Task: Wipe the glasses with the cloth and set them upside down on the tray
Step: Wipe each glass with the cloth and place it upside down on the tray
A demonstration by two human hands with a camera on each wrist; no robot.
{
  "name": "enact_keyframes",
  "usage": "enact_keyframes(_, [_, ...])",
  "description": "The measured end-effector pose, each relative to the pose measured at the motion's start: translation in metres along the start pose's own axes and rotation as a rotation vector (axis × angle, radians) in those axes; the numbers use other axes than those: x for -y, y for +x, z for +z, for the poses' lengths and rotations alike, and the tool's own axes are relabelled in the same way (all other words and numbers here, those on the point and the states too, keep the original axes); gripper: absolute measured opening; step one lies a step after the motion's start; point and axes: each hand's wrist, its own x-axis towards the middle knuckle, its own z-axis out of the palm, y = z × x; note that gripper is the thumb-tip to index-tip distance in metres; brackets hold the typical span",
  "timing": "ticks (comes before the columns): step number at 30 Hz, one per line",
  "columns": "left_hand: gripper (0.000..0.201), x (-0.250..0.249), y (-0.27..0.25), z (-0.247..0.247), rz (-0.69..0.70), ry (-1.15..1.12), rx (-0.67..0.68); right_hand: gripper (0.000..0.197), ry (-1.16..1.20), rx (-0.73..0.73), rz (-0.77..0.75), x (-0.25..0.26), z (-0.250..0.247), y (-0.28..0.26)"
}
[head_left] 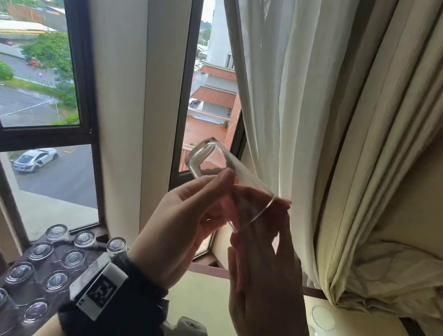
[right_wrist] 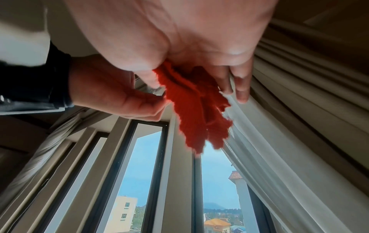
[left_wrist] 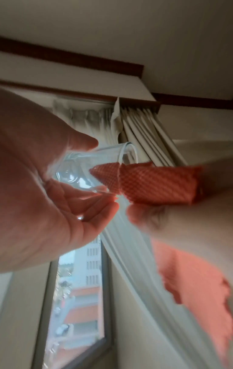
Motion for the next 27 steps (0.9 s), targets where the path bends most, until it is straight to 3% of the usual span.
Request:
enact_keyframes(5, [0.037, 0.007, 0.0, -0.003, -0.041, 0.248, 0.066, 0.049, 0.109, 0.056, 0.045, 0.009, -0.003, 0.006])
enact_keyframes(8, [0.037, 0.009, 0.002, -0.008, -0.125, 0.126, 0.054, 0.052, 0.169, 0.107, 0.009, 0.012, -0.011, 0.011])
enact_keyframes(12, [0.04, 0.007, 0.003, -0.014, -0.196, -0.095, 0.003, 0.038, 0.235, -0.07, -0.07, 0.011, -0.019, 0.01])
enact_keyframes(16, [0.048, 0.006, 0.003, -0.016, -0.196, -0.113, -0.001, 0.036, 0.175, -0.145, -0.143, 0.002, -0.016, 0.005])
enact_keyframes(21, [0.04, 0.016, 0.001, -0.018, -0.157, 0.11, 0.03, 0.047, 0.182, -0.059, -0.027, 0.002, -0.005, 0.0])
enact_keyframes(27, [0.026, 0.028, -0.002, -0.022, -0.127, 0.151, 0.116, 0.052, 0.347, 0.159, 0.064, 0.006, -0.008, -0.003])
